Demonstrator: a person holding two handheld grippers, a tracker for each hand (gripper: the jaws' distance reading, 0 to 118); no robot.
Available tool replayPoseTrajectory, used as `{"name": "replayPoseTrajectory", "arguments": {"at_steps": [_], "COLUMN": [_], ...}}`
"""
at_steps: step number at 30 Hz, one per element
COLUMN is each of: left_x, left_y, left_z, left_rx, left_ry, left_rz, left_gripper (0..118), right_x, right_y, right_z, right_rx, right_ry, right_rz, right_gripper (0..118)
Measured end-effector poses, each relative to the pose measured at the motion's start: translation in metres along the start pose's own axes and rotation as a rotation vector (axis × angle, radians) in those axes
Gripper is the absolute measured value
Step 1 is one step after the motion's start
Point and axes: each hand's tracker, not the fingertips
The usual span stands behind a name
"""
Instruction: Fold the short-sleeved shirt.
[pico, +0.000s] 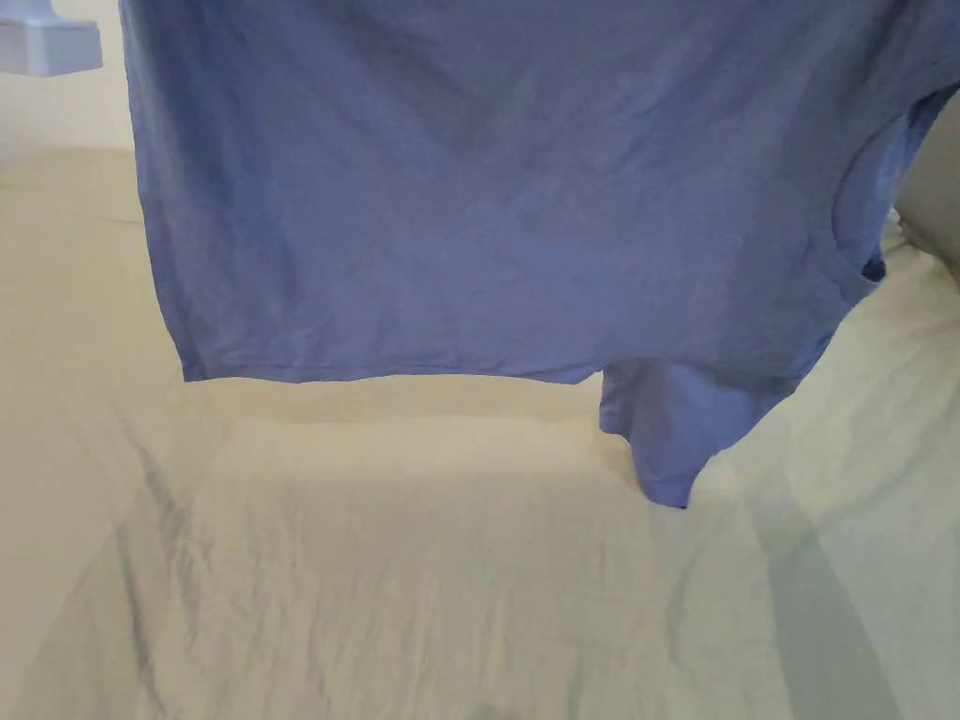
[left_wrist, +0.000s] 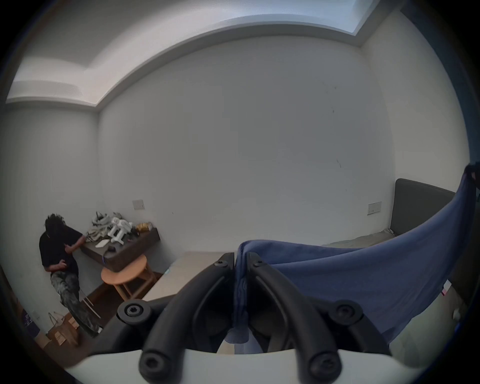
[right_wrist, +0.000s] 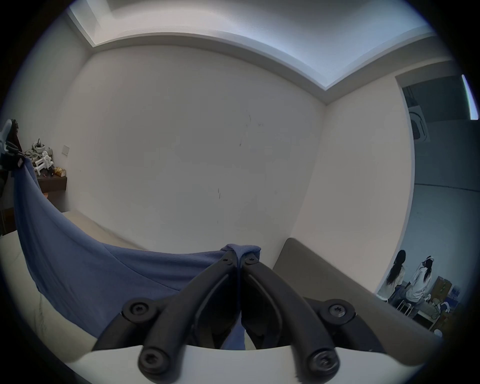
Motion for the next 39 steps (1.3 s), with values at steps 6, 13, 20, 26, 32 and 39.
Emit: {"name": "replayPoseTrajectory", "arguments": {"at_steps": [6, 13, 20, 26, 32, 39], "left_x": [0.006, 0.011, 0.011, 0.001, -0.008, -0.017], "left_y": [-0.061, -0.166, -0.307, -0.407, -0.498, -0.536], "left_z": [-0.038, -0.04, 0.012, 0.107, 0.204, 0.264], "left_rx": [-0.085, -0.172, -0.318, -0.447, -0.572, -0.625], "left_ry": [-0.081, -0.118, -0.179, -0.204, -0.233, -0.254], "left_rz": [-0.05, -0.072, -0.122, -0.129, -0.154, -0.271], "left_gripper": [7, 7, 7, 7, 7, 7], "right_x": [-0.022, -0.054, -0.074, -0.086, -0.098, -0.081], "right_y": [-0.065, -0.172, -0.273, -0.347, -0.421, -0.469], "right_z": [-0.022, -0.005, 0.076, 0.19, 0.282, 0.34], "right_rx": [-0.105, -0.26, -0.385, -0.521, -0.633, -0.871], "right_ry": [0.038, 0.167, 0.272, 0.361, 0.444, 0.468], "right_rz": [0.026, -0.043, -0.051, 0.03, 0.125, -0.01], "right_gripper": [3, 3, 3, 3, 3, 3]}}
